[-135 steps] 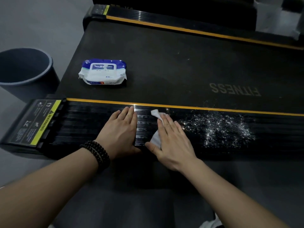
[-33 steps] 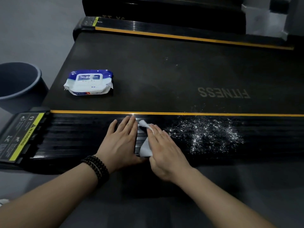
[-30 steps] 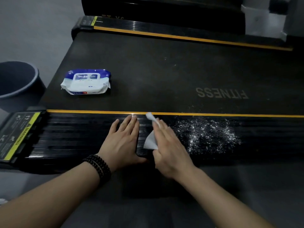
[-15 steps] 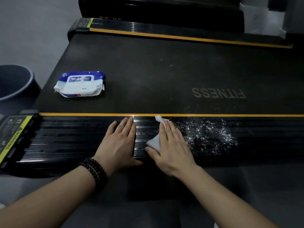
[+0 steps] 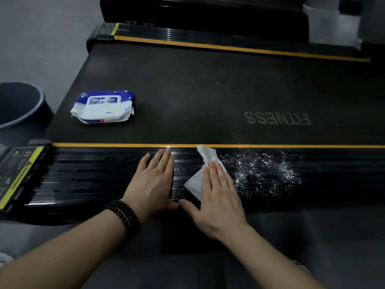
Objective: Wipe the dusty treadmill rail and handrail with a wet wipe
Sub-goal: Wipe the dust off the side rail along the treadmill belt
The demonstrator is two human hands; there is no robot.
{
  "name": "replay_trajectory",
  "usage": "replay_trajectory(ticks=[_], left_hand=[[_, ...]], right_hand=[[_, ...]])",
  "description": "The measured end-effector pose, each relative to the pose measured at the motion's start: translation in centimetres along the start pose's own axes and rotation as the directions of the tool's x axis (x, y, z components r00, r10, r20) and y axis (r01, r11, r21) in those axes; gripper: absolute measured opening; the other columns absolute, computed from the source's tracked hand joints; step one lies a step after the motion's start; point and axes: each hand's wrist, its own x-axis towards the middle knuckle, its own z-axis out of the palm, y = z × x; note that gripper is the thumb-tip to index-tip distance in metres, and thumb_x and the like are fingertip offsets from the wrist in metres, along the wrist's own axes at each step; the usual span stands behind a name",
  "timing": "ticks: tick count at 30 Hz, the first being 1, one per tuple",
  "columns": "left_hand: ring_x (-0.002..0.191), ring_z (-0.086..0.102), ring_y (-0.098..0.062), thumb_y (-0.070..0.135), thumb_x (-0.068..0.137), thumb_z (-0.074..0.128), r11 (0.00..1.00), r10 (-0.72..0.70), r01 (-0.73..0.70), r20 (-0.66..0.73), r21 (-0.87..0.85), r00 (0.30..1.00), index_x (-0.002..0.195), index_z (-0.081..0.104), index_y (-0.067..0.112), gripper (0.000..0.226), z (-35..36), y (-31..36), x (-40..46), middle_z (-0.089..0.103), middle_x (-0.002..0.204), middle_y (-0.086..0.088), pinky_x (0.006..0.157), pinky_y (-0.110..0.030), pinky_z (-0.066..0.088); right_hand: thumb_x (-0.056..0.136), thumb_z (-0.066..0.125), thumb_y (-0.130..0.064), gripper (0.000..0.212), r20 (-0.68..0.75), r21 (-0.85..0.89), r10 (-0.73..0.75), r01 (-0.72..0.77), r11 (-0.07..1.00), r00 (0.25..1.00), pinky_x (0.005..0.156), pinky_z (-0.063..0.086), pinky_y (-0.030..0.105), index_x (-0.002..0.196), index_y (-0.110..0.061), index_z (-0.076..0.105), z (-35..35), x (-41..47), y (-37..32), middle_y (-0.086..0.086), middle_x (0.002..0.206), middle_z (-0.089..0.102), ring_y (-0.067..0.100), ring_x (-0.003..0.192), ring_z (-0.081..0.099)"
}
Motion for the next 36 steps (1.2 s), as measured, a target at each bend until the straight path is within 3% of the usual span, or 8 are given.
replay_trajectory(ticks=[9, 16, 20, 23, 27, 31, 33, 36], left_hand=[[0.155, -0.013, -0.024, 0.088, 0.072, 0.049, 1.000, 0.009, -0.009, -0.010, -0.030, 1.000, 0.159, -0.007, 0.003, 0.134, 0.0, 0.0, 0.0, -0.014, 0.168, -0.012, 0.126, -0.046, -0.003], [0.155, -0.012, -0.024, 0.083, 0.075, 0.057, 1.000, 0.010, -0.010, -0.026, -0.016, 1.000, 0.159, -0.006, 0.003, 0.132, 0.1, 0.0, 0.1, -0.013, 0.168, -0.013, 0.126, -0.046, -0.004], [0.155, -0.012, -0.025, 0.091, 0.071, 0.046, 1.000, 0.016, -0.017, -0.023, -0.008, 1.000, 0.158, -0.006, 0.002, 0.135, 0.1, 0.0, 0.2, -0.013, 0.168, -0.014, 0.126, -0.045, -0.004], [0.156, -0.011, -0.025, 0.089, 0.071, 0.053, 1.000, 0.019, -0.019, -0.024, -0.024, 1.000, 0.159, -0.006, 0.002, 0.137, 0.1, -0.1, 0.1, -0.013, 0.168, -0.014, 0.126, -0.045, -0.003], [0.156, -0.011, -0.025, 0.087, 0.073, 0.055, 1.000, 0.016, -0.017, -0.029, -0.025, 0.999, 0.159, -0.006, 0.002, 0.135, 0.1, 0.0, 0.1, -0.013, 0.168, -0.014, 0.126, -0.046, -0.003], [0.156, -0.010, -0.027, 0.087, 0.072, 0.046, 1.000, 0.022, -0.022, -0.013, -0.019, 1.000, 0.159, -0.004, 0.002, 0.132, 0.0, -0.1, 0.1, -0.012, 0.168, -0.015, 0.126, -0.046, -0.002], [0.156, -0.006, -0.028, 0.091, 0.065, 0.034, 0.999, 0.027, -0.029, -0.044, -0.037, 0.999, 0.159, 0.000, 0.000, 0.134, 0.0, -0.1, 0.1, -0.008, 0.168, -0.017, 0.126, -0.046, -0.001], [0.155, -0.011, -0.026, 0.090, 0.067, 0.044, 0.999, 0.019, -0.020, -0.011, -0.028, 1.000, 0.158, -0.006, 0.002, 0.136, 0.0, 0.0, 0.1, -0.014, 0.167, -0.015, 0.126, -0.045, -0.003]], right_hand=[[0.085, 0.014, -0.084, 0.105, 0.060, -0.002, -0.176, 0.177, 0.984, 0.983, 0.123, -0.008, 0.038, 0.156, -0.014, -0.018, -0.4, -0.3, 0.1, 0.003, 0.162, -0.026, 0.012, 0.146, -0.030], [0.078, 0.011, -0.088, 0.114, 0.088, -0.020, -0.073, 0.075, 0.997, 0.993, 0.123, -0.010, 0.038, 0.155, -0.010, -0.018, -1.3, 1.5, 1.2, 0.007, 0.162, -0.027, 0.017, 0.147, -0.029], [0.081, 0.015, -0.088, 0.112, 0.092, 0.007, -0.162, 0.162, 0.987, 0.983, 0.122, -0.012, 0.037, 0.156, -0.010, -0.017, -1.2, 0.9, 0.0, 0.006, 0.162, -0.027, 0.015, 0.146, -0.030], [0.083, 0.017, -0.084, 0.109, 0.101, -0.010, -0.205, 0.207, 0.978, 0.974, 0.122, -0.012, 0.035, 0.156, -0.011, -0.015, -1.2, -0.8, 0.8, 0.005, 0.162, -0.026, 0.014, 0.147, -0.029], [0.080, 0.011, -0.086, 0.109, 0.105, -0.037, -0.111, 0.115, 0.993, 0.988, 0.122, -0.011, 0.037, 0.156, -0.013, -0.017, -1.5, 0.2, 2.1, 0.005, 0.161, -0.029, 0.014, 0.145, -0.033], [0.081, 0.016, -0.087, 0.110, 0.073, 0.023, -0.117, 0.116, 0.993, 0.990, 0.122, -0.011, 0.038, 0.158, -0.013, -0.004, -1.6, 2.1, 0.8, 0.007, 0.163, -0.024, 0.015, 0.147, -0.030], [0.081, 0.017, -0.088, 0.111, 0.080, 0.057, -0.171, 0.167, 0.984, 0.982, 0.122, -0.010, 0.037, 0.158, -0.013, -0.010, -1.4, 1.0, 0.2, 0.004, 0.163, -0.026, 0.012, 0.146, -0.031], [0.085, 0.027, -0.083, 0.110, 0.076, 0.056, -0.222, 0.218, 0.974, 0.972, 0.121, -0.012, 0.033, 0.155, -0.013, -0.019, -1.1, -1.6, 0.6, 0.001, 0.160, -0.030, 0.009, 0.144, -0.033]])
